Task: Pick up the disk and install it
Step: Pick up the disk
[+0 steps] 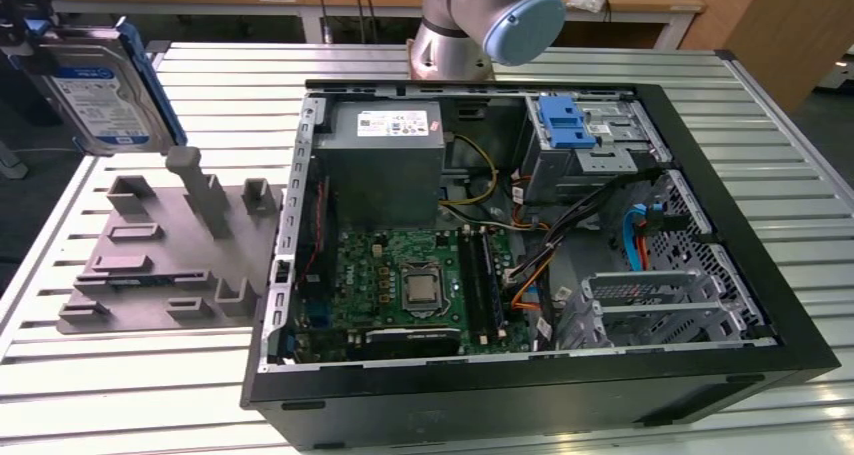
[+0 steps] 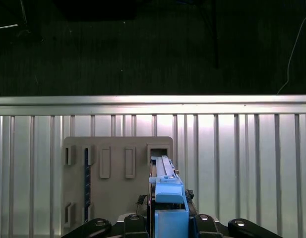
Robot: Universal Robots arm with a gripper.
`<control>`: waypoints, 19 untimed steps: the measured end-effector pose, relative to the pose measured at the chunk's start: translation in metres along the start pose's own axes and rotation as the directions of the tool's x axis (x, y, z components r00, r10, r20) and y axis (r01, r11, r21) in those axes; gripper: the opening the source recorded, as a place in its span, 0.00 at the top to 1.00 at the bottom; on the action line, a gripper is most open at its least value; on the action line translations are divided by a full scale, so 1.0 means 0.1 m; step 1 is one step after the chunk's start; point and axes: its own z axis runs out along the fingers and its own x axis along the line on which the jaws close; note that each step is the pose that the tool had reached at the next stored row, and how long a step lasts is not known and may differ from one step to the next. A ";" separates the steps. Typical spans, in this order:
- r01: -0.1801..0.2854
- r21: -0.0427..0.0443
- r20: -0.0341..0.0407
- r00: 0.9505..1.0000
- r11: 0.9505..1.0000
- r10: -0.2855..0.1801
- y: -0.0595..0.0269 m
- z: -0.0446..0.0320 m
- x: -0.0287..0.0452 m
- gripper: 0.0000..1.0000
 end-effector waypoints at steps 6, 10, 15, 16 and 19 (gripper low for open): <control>0.000 0.000 0.000 1.000 1.000 0.000 0.001 -0.024 0.000 0.64; 0.000 0.000 0.000 1.000 1.000 0.000 0.001 -0.039 0.000 0.64; 0.000 0.000 0.000 1.000 1.000 0.000 0.001 -0.059 0.000 0.64; 0.000 0.000 0.000 1.000 1.000 0.000 0.002 -0.064 0.000 0.64; 0.000 0.000 0.000 1.000 1.000 0.000 0.002 -0.081 0.000 0.64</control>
